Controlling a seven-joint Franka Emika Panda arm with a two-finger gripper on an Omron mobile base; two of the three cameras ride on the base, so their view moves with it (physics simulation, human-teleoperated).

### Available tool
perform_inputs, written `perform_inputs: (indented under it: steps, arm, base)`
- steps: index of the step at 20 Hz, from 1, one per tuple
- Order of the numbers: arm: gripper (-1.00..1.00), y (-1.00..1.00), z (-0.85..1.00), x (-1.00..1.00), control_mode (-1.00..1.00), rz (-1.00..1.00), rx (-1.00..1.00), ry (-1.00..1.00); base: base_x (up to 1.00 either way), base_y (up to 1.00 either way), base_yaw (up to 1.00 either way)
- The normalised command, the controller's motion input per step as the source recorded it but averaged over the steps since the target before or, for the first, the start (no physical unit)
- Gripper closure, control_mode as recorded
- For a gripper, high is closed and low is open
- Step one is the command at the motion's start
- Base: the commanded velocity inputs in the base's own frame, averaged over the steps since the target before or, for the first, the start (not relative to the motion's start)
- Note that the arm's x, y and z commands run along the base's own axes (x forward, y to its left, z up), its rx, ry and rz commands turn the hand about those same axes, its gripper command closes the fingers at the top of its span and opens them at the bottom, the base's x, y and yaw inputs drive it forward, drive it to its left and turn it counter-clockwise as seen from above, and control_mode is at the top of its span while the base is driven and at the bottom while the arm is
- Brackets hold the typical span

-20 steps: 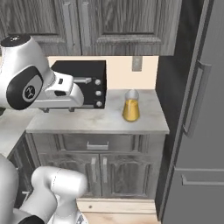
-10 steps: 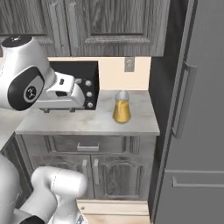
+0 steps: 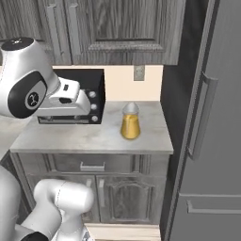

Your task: There is a tray on the dining counter. Grab the cup, mug, and pitcher and place them on the tray. The pitcher may be placed next to the tray if it cannot fit the tray.

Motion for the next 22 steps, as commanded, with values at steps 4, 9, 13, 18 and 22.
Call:
perform_inputs:
  steps: [4, 9, 13, 18, 22]
  arm:
    - [-1.0, 0.0, 0.0, 0.0, 1.0, 0.0, 0.0, 0.0]
    - [-1.0, 0.0, 0.0, 0.0, 1.0, 0.0, 0.0, 0.0]
    - [-1.0, 0.0, 0.0, 0.0, 1.0, 0.0, 0.0, 0.0]
    - [-1.0, 0.0, 0.0, 0.0, 1.0, 0.0, 0.0, 0.0]
    - [-1.0, 0.0, 0.0, 0.0, 1.0, 0.0, 0.0, 0.0]
  base:
    - [0.26, -0.26, 0.0]
    - [0.3, -0.25, 0.0]
    - [0.38, -0.37, 0.02]
    - [0.27, -0.15, 0.02]
    - [0.33, 0.0, 0.0]
